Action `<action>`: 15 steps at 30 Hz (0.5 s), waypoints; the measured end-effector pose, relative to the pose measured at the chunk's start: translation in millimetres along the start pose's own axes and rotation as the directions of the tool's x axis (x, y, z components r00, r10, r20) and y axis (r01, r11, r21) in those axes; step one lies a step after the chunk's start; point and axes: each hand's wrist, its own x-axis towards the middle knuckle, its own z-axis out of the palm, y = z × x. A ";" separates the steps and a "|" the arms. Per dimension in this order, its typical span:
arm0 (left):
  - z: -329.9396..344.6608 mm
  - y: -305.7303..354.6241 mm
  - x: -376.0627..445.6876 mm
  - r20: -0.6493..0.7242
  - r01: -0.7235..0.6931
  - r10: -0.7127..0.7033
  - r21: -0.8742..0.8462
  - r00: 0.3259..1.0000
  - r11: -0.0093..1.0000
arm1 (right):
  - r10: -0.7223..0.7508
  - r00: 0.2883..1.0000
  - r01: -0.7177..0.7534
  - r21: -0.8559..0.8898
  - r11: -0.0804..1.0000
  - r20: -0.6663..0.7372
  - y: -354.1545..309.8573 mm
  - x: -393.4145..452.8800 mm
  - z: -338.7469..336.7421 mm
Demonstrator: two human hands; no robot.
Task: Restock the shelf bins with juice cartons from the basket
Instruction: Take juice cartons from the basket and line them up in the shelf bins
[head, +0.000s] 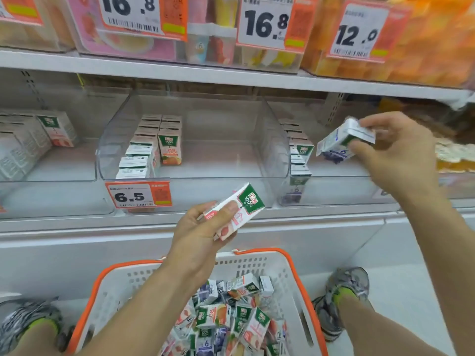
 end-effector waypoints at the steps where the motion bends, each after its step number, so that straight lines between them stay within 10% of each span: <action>1: 0.6 -0.7 1.9 -0.011 -0.013 0.013 0.008 1.000 1.000 | 0.021 0.998 -0.013 -0.126 0.992 0.063 7.7 13.6 6.2; 6: -5.2 -4.3 11.9 -0.045 -0.042 0.040 -0.051 0.998 0.998 | 0.109 0.923 0.026 -0.342 0.939 0.370 34.4 54.1 60.4; 15: -12.9 1.7 13.0 -0.031 -0.061 0.059 -0.087 0.998 0.994 | 0.152 0.873 0.016 -0.338 0.941 0.463 56.4 62.3 86.7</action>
